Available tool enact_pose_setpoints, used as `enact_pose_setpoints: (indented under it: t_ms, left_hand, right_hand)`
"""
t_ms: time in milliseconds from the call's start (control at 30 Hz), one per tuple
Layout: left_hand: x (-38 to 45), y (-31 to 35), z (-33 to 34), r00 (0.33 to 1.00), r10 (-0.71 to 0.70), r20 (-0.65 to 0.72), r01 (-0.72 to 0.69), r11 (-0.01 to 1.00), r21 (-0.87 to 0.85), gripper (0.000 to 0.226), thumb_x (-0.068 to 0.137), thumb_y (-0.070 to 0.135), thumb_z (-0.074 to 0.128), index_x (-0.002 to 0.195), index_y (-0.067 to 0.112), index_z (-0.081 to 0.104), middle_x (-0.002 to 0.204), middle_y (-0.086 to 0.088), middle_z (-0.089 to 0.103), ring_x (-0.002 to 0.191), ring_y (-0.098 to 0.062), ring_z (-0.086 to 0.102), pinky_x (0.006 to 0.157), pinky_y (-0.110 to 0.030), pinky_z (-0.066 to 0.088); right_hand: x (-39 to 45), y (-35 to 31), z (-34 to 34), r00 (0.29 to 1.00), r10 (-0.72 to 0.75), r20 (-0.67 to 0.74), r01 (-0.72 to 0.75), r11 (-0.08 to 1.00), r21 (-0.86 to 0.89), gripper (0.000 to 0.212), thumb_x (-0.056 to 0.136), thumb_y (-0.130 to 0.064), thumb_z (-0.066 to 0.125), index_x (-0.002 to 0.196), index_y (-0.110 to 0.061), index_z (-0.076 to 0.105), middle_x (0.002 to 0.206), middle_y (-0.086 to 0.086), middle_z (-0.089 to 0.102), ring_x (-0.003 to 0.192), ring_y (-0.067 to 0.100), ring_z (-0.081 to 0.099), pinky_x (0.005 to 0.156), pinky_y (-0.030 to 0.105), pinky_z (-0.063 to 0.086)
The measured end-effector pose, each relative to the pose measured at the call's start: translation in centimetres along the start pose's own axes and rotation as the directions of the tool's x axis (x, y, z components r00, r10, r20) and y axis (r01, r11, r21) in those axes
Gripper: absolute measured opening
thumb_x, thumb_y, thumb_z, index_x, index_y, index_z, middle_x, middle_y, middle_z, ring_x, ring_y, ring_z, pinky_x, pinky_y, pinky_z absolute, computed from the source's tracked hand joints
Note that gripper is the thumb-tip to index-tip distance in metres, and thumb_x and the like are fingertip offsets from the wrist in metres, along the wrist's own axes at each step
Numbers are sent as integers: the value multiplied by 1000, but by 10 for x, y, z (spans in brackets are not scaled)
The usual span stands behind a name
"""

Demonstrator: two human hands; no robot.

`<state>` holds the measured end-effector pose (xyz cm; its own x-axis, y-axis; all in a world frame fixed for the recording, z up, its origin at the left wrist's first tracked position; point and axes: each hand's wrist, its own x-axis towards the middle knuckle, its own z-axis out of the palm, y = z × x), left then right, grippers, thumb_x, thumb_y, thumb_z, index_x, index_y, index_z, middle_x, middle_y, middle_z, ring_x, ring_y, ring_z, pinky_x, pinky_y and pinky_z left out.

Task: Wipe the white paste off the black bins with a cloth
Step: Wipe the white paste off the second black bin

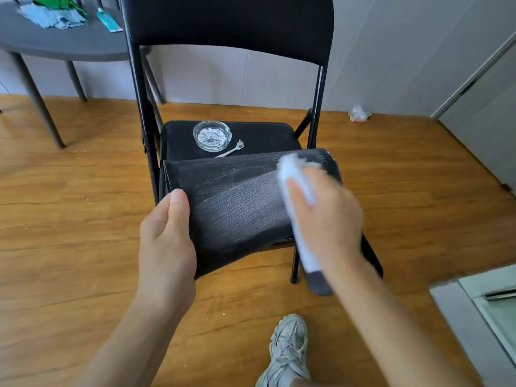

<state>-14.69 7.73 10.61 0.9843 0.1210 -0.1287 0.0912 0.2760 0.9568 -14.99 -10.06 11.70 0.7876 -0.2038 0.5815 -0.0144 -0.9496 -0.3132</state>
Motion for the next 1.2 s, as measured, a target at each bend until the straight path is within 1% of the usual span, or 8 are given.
enact_pose_setpoints:
  t_ms: [200,400,533,633,800,933,1100,1200]
  left_hand:
    - [5,-2,4,1000,-17,-12,17,1000,20,44,99,42,41,91,1,53,90,-3,54,88,-20,50,88,-63,47]
    - [4,-6,8,999,-2,-44,3,1000,28,42,100,40,40,87,1,48,82,-1,44,80,-19,41,72,-43,37]
    - [-2,-6,3,998,-41,-45,42,999,29,38,103,24,42,68,8,46,62,-4,44,55,-15,42,50,-28,36]
    - [-3,-2,-1,999,-38,-7,38,999,26,40,101,36,42,82,3,55,77,-10,56,70,-22,54,64,-38,47]
    - [3,2,2,999,-53,-2,53,998,22,32,92,52,42,89,25,59,90,-1,54,90,-22,51,85,-54,49]
    - [6,3,8,999,-53,-10,53,998,12,41,104,40,38,76,26,64,81,8,63,88,-14,58,88,-45,50]
    - [9,2,14,998,-60,-23,60,998,-27,40,101,42,40,80,14,61,84,-4,57,84,-21,52,86,-51,52]
    - [5,4,12,998,-56,-12,55,997,-44,47,103,39,41,79,-2,45,79,-7,48,74,-22,44,66,-35,43]
  right_hand:
    - [32,68,2,900,432,47,-432,902,-24,27,94,-35,43,82,-13,52,71,3,55,68,28,48,53,31,28]
    - [-1,-3,3,994,102,-38,-97,990,102,18,92,-36,53,88,-20,62,71,-7,54,60,17,44,51,21,22]
    - [-35,-84,13,978,-199,60,176,949,263,22,94,-34,53,109,-24,66,87,-1,64,74,18,62,55,31,50]
    - [-37,-72,16,976,-216,10,210,957,199,25,93,-36,54,105,-21,69,78,0,62,65,19,62,45,32,48]
    - [-26,20,17,980,105,-168,-93,993,75,30,92,-34,50,104,-13,68,86,2,69,68,8,55,57,9,37]
    - [-22,50,22,865,455,-211,-435,890,139,37,90,-43,40,88,-12,58,76,5,60,68,27,55,56,28,32]
    - [-49,-36,35,950,164,-267,-81,952,295,25,95,-27,51,107,-12,67,94,8,68,84,17,62,73,11,41]
    - [-72,-82,42,979,-25,-200,98,926,366,27,97,-29,48,117,-17,63,89,6,65,77,22,64,63,30,53]
